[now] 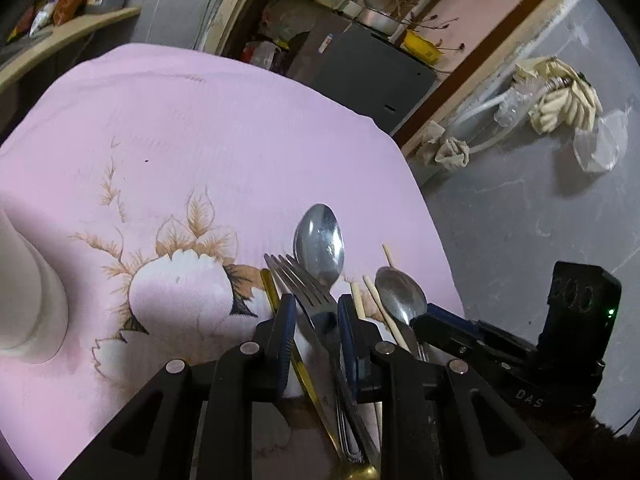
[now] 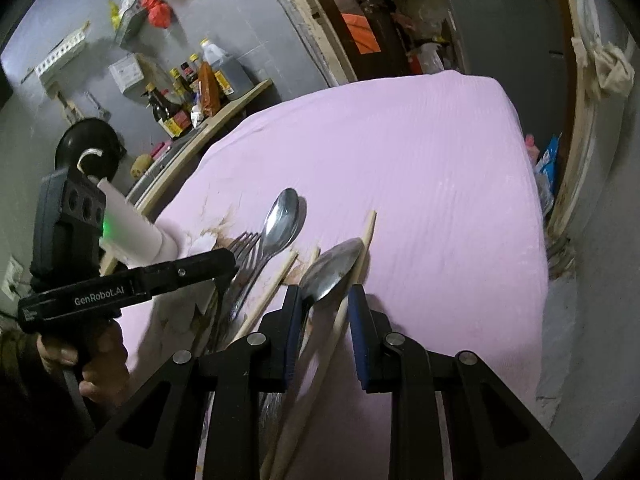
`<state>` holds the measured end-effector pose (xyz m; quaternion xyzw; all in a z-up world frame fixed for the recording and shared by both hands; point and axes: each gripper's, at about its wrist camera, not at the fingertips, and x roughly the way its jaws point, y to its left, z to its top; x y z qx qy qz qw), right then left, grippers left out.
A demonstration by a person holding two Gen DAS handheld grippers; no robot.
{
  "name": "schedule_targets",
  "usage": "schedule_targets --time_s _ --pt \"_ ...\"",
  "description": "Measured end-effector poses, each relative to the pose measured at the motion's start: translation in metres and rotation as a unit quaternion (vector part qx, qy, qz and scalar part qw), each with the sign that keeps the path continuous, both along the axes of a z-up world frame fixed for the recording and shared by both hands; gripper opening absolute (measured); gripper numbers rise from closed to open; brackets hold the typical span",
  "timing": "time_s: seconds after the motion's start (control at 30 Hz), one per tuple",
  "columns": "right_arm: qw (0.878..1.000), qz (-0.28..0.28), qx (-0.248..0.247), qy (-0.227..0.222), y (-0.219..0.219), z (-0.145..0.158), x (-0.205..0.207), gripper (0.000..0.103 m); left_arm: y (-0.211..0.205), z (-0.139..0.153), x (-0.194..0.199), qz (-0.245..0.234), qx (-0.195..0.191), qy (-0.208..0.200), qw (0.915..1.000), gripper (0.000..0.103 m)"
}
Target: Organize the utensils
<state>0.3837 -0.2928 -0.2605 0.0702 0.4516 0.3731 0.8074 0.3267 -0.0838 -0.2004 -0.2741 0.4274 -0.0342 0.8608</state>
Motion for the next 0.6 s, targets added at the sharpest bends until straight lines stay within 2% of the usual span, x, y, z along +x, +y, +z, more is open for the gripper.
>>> schedule_targets --time_s 0.13,0.27,0.37,0.6 --pt "1.000 -0.003 0.018 0.021 0.005 -0.004 0.011 0.021 0.002 -0.002 0.008 -0.007 -0.011 0.014 0.9998 0.020" --pt "0.999 -0.009 0.023 0.033 0.015 -0.008 0.018 0.021 0.004 -0.005 0.013 -0.007 -0.038 0.029 0.9988 0.016" --pt "0.999 -0.007 0.021 0.040 0.021 -0.009 0.022 0.020 0.003 -0.005 0.014 -0.013 -0.029 0.033 0.9990 0.011" --pt "0.997 -0.003 0.045 0.069 0.030 -0.005 0.022 0.009 0.000 0.007 0.004 -0.030 -0.020 0.022 0.9991 0.009"
